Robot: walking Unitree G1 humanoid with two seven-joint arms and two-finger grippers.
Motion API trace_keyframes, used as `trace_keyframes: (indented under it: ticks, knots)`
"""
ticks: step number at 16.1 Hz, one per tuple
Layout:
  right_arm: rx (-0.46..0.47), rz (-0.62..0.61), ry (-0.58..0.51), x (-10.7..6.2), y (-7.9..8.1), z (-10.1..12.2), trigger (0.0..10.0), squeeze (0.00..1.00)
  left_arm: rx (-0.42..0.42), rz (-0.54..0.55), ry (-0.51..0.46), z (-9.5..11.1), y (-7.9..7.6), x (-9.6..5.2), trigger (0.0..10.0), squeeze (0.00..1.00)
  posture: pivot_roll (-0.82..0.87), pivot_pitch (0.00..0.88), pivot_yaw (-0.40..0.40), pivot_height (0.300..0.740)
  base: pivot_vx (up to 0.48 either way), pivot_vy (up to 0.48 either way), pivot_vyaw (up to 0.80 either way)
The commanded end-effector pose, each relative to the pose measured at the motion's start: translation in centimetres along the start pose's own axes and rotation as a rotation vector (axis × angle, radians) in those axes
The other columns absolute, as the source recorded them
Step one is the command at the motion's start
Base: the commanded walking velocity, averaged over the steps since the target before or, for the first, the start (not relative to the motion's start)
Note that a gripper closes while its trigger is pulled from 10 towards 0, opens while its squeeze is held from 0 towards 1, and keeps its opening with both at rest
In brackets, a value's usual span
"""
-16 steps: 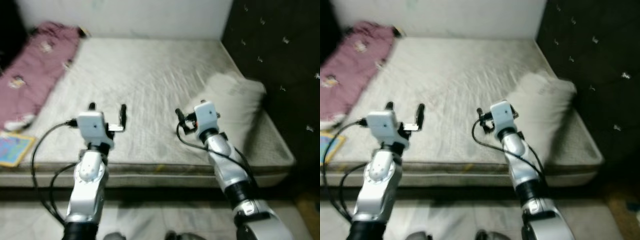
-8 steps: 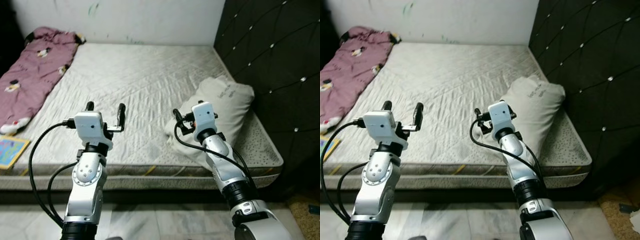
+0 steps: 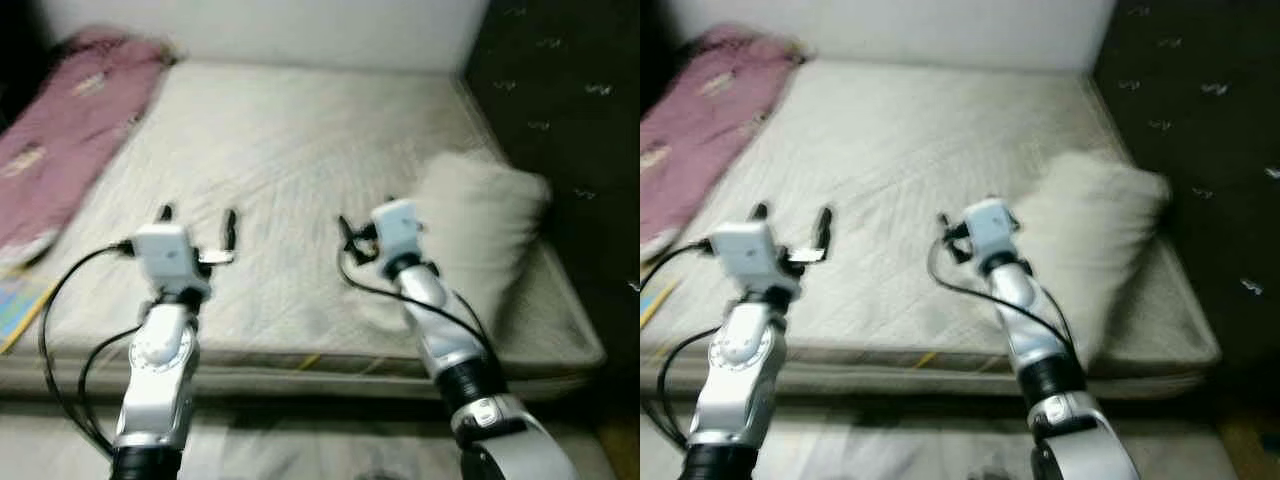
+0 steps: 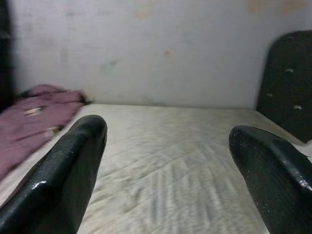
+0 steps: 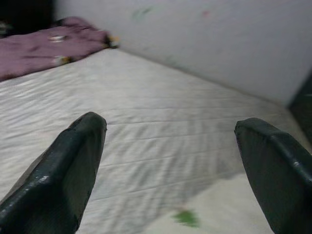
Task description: Clean up the room
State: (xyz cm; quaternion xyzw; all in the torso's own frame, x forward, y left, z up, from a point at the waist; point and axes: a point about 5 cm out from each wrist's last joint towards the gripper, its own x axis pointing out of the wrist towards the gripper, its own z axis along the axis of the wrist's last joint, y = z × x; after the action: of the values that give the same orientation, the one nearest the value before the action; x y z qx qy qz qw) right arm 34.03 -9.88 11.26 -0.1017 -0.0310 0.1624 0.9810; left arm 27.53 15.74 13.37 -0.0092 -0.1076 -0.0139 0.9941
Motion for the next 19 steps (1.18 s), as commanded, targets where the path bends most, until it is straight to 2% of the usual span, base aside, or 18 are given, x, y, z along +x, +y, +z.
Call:
trace_keyframes:
  ticks: [1,4,5,7,8,9,10,12,13,14,16,17,19]
  knots:
    - [-0.008,-0.034,0.019,-0.4,-1.3,-0.5,10.0,0.00,-0.017,-0.044,-0.001,0.1,-1.3,0.3,10.0,0.00,0.02,0.000,-0.028,0.740,0.296,0.000,0.00]
    - [-0.004,-0.036,0.017,-0.5,-1.4,-0.6,10.0,0.00,-0.012,0.013,0.035,-0.4,-0.8,0.3,10.0,0.00,0.02,0.000,-0.030,0.740,0.086,0.000,0.00]
    - [0.008,-0.050,0.008,-0.5,-1.7,-0.4,10.0,0.00,0.002,0.095,0.052,-0.7,0.2,0.2,10.0,0.00,0.03,0.000,-0.030,0.740,0.000,0.000,0.00]
    - [0.019,-0.065,-0.004,-0.7,-2.0,-0.3,10.0,0.00,0.020,0.150,0.048,-0.7,1.0,-0.1,10.0,0.00,0.03,0.000,-0.031,0.740,0.000,0.000,0.00]
    - [0.036,-0.078,-0.014,-0.9,-2.4,-0.1,10.0,0.00,0.061,0.189,0.048,-0.6,1.6,-0.3,10.0,0.00,0.03,0.000,-0.031,0.740,0.000,0.000,0.00]
    - [0.066,-0.089,-0.037,-1.5,-2.9,0.4,10.0,0.00,0.096,0.236,0.048,-0.5,2.7,-1.1,10.0,0.00,0.04,0.000,-0.033,0.740,0.000,0.000,0.00]
    - [0.086,-0.090,-0.048,-2.1,-3.1,0.6,10.0,0.00,0.091,0.251,0.067,-0.7,3.7,-2.2,10.0,0.00,0.04,0.000,-0.033,0.740,0.000,0.000,0.00]
    - [0.056,-0.104,-0.039,-3.3,-3.5,0.2,10.0,0.00,0.100,0.285,0.118,-1.6,4.9,-4.2,10.0,0.00,0.04,0.000,-0.039,0.740,0.000,0.000,0.00]
    - [0.014,-0.139,0.009,-4.5,-4.2,-0.9,10.0,0.00,0.106,0.318,0.149,-2.1,5.6,-5.7,10.0,0.00,0.05,0.000,-0.050,0.740,0.000,0.000,0.00]
    - [0.047,-0.178,0.056,-5.0,-4.7,-1.3,10.0,0.00,0.094,0.335,0.152,-2.0,5.8,-6.0,10.0,0.00,0.05,0.000,-0.059,0.740,0.000,0.000,0.00]
    - [0.010,-0.193,0.072,-5.6,-5.3,-1.5,10.0,0.00,0.114,0.334,0.131,-1.4,5.8,-5.8,10.0,0.00,0.05,0.000,-0.056,0.740,0.000,0.000,0.00]
    - [0.058,-0.203,0.058,-5.7,-5.6,-1.3,10.0,0.00,0.139,0.360,0.127,-1.2,5.9,-5.7,10.0,0.00,0.04,0.000,-0.048,0.740,0.000,0.000,0.00]
    - [-0.007,-0.306,0.066,-5.0,-6.2,-0.8,10.0,0.00,0.107,0.292,0.123,-1.4,5.3,-5.0,10.0,0.00,0.04,0.000,-0.034,0.740,0.000,0.000,0.00]
